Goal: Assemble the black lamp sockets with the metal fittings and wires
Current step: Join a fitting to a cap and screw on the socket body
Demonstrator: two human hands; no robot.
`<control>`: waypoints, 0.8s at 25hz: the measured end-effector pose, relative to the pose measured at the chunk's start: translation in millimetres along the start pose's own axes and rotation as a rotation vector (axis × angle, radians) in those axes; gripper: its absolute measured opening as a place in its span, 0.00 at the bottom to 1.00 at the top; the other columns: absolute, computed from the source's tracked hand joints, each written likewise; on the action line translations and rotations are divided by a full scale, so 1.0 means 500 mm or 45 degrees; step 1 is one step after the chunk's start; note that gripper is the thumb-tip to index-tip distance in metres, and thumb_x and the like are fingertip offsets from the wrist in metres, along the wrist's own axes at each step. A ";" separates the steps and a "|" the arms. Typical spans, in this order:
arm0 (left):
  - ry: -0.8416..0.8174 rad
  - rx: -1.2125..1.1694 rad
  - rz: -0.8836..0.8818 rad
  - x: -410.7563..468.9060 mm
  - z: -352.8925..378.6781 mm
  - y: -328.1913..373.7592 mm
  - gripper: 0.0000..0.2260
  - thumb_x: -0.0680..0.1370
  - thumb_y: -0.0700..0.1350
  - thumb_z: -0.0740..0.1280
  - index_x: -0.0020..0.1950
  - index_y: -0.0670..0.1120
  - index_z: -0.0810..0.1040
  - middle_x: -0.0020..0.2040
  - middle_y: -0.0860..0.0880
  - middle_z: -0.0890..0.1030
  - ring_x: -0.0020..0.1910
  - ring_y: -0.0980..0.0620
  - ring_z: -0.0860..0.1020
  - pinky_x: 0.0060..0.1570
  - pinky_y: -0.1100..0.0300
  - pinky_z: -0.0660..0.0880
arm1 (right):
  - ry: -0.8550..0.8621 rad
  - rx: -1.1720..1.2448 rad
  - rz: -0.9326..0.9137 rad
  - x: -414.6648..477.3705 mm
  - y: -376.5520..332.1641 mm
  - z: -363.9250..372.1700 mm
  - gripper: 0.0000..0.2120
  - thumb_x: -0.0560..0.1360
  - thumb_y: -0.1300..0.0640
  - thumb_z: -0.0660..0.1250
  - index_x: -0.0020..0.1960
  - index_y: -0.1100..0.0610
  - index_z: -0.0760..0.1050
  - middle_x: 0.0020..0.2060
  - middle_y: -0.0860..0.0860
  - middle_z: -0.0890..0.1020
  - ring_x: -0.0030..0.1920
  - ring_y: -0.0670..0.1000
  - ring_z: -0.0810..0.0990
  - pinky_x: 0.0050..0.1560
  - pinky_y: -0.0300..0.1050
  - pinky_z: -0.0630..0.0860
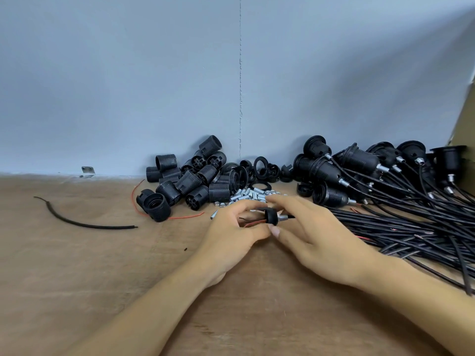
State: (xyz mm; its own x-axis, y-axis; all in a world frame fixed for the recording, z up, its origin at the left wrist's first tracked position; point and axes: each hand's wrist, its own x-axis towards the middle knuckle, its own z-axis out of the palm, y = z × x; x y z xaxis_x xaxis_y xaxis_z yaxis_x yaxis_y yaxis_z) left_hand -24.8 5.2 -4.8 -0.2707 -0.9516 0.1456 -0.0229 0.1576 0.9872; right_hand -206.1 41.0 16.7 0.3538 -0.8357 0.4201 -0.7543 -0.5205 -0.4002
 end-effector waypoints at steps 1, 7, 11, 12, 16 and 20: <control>0.001 -0.031 0.008 0.002 0.000 0.000 0.17 0.71 0.35 0.76 0.55 0.52 0.85 0.47 0.51 0.88 0.44 0.58 0.84 0.44 0.64 0.76 | 0.021 0.024 -0.039 0.001 0.004 0.008 0.21 0.81 0.51 0.65 0.72 0.46 0.68 0.63 0.43 0.76 0.65 0.42 0.72 0.67 0.42 0.68; 0.057 0.120 0.110 0.004 0.005 -0.009 0.20 0.70 0.35 0.75 0.57 0.54 0.81 0.47 0.54 0.87 0.45 0.58 0.83 0.47 0.64 0.78 | 0.128 0.134 0.054 0.006 0.013 0.039 0.18 0.82 0.52 0.62 0.71 0.44 0.71 0.59 0.42 0.78 0.62 0.41 0.74 0.63 0.37 0.69; 0.101 0.653 0.246 0.008 -0.003 -0.014 0.26 0.69 0.50 0.77 0.65 0.58 0.76 0.56 0.61 0.80 0.49 0.64 0.75 0.54 0.69 0.71 | 0.170 0.081 0.137 0.007 0.022 0.044 0.17 0.82 0.56 0.63 0.70 0.47 0.73 0.58 0.45 0.77 0.61 0.43 0.74 0.62 0.33 0.67; 0.112 0.774 0.280 0.009 -0.008 -0.013 0.27 0.68 0.56 0.75 0.66 0.59 0.74 0.57 0.64 0.77 0.51 0.66 0.72 0.55 0.70 0.68 | 0.167 0.079 0.158 0.007 0.023 0.044 0.17 0.82 0.56 0.63 0.70 0.47 0.74 0.59 0.45 0.76 0.61 0.43 0.73 0.62 0.35 0.68; 0.254 0.965 0.307 0.021 -0.035 -0.018 0.26 0.72 0.67 0.64 0.66 0.58 0.77 0.61 0.63 0.73 0.62 0.59 0.68 0.62 0.61 0.64 | 0.141 0.007 0.173 0.006 0.024 0.048 0.18 0.82 0.56 0.62 0.71 0.47 0.72 0.59 0.46 0.75 0.62 0.45 0.73 0.62 0.37 0.68; 0.450 1.497 0.484 0.038 -0.069 -0.026 0.15 0.83 0.54 0.60 0.66 0.52 0.79 0.75 0.53 0.70 0.72 0.50 0.60 0.63 0.54 0.54 | 0.097 -0.027 0.189 0.003 0.024 0.048 0.18 0.82 0.54 0.61 0.71 0.45 0.72 0.60 0.44 0.73 0.62 0.46 0.72 0.65 0.39 0.66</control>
State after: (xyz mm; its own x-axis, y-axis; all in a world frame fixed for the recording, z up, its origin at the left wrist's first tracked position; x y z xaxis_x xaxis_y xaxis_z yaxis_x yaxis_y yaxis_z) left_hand 3.6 -24.1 -12.5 -0.1827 -0.7852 0.5917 -0.8809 0.3980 0.2561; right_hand -201.2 29.4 -7.2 0.1953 -0.8871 0.4183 -0.8069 -0.3878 -0.4456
